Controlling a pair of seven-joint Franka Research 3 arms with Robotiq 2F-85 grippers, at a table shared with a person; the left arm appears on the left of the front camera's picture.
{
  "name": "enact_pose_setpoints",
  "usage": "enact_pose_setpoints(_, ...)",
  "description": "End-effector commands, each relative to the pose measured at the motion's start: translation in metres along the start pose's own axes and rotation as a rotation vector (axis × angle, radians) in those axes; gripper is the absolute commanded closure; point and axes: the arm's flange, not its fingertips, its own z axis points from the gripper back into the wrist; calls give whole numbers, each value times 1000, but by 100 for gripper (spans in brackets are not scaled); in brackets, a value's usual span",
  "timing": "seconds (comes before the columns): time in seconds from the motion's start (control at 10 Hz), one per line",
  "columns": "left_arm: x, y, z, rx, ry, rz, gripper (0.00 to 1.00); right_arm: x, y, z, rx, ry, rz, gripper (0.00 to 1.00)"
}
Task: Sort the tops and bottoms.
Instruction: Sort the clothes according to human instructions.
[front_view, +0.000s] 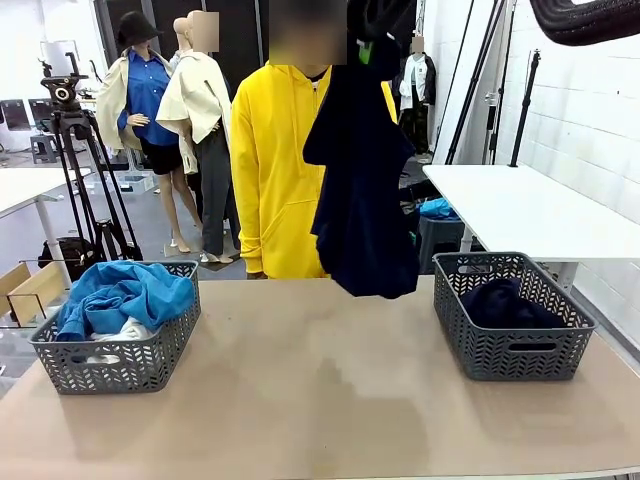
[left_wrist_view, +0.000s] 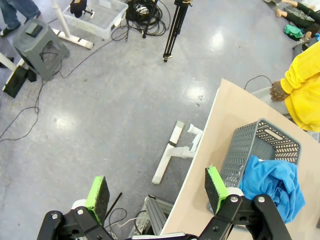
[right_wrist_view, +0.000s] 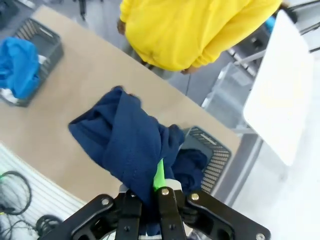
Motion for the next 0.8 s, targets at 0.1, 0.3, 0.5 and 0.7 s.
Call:
enact_pose_setpoints(0.1,-1,1,0,5,3,-4,0,28,0,3,-18,98,14,100)
enact_pose_setpoints(0.3,-1,1,0,5,3,-4,0,1,0,3,-13,5,1,100)
enact_pose_setpoints(0.5,-1,1,0,5,3,-4,0,1,0,3,-13,5,1,100)
enact_pose_setpoints(0.7,-1,1,0,5,3,-4,0,1,0,3,-13,5,1,100)
